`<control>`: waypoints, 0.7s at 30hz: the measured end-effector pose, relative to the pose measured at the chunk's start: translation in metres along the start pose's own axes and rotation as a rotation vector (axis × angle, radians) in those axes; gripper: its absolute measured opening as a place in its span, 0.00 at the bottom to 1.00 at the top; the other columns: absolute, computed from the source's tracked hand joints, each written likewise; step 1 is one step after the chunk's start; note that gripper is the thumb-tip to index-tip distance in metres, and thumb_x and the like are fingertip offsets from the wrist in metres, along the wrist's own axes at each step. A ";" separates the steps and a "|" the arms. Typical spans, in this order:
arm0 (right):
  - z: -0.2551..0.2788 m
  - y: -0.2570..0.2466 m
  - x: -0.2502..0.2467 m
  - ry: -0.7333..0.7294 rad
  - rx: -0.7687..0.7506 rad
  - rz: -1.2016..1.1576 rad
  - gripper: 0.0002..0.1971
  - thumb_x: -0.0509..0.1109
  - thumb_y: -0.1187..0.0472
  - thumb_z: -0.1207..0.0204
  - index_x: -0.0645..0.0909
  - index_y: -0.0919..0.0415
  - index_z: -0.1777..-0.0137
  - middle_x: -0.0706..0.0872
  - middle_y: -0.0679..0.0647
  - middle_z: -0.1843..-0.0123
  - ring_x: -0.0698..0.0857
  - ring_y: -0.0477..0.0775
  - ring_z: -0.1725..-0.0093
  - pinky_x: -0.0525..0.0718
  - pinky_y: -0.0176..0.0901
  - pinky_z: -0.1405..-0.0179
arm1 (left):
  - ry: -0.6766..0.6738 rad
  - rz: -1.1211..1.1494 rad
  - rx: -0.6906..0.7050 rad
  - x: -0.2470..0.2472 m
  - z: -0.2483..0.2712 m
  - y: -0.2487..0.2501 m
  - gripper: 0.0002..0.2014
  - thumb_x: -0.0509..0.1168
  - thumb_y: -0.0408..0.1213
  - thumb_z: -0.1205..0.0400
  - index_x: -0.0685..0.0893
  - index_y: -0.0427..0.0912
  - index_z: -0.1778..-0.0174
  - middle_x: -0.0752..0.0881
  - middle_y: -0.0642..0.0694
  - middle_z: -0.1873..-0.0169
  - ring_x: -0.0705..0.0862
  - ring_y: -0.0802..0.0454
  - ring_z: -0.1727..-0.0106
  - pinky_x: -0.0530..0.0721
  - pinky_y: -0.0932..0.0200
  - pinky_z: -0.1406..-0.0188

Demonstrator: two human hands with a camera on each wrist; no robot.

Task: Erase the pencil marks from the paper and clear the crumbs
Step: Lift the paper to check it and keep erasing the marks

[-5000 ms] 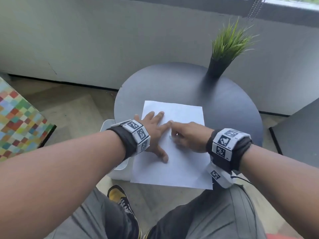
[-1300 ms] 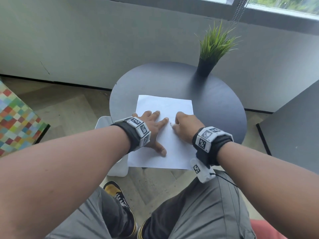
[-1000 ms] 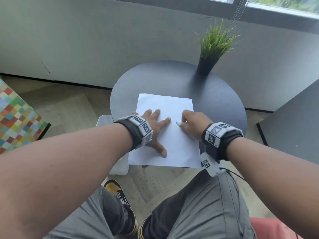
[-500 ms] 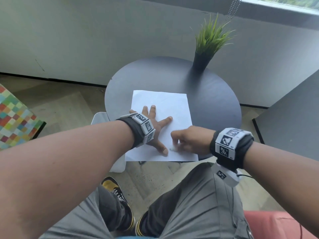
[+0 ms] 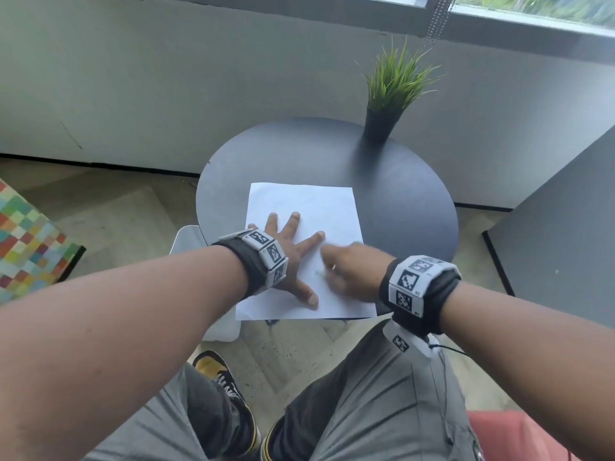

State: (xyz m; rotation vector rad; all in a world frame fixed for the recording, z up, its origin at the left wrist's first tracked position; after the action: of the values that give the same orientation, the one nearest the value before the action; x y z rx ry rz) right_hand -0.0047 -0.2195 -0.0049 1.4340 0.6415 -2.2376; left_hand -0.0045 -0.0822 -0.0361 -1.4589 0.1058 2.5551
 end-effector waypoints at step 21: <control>-0.041 0.029 -0.016 0.047 0.088 0.011 0.14 0.59 0.48 0.17 0.71 0.60 0.45 0.84 0.62 0.46 0.80 0.64 0.48 0.75 0.48 0.57 | 0.112 0.056 0.045 -0.005 0.006 -0.007 0.51 0.60 0.83 0.38 0.58 0.64 0.21 0.58 0.45 0.20 0.60 0.34 0.24 0.78 0.31 0.38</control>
State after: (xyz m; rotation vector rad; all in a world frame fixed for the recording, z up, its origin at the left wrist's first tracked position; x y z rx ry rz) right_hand 0.0477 -0.2177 -0.0102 1.5324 0.5548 -2.2547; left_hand -0.0054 -0.0754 -0.0286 -1.6029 0.2219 2.4962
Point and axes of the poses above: each hand's wrist, its own z-axis away from the middle knuckle, its own x-axis out of the palm, y = z × x, the point moved 5 cm from there along -z, towards the middle knuckle
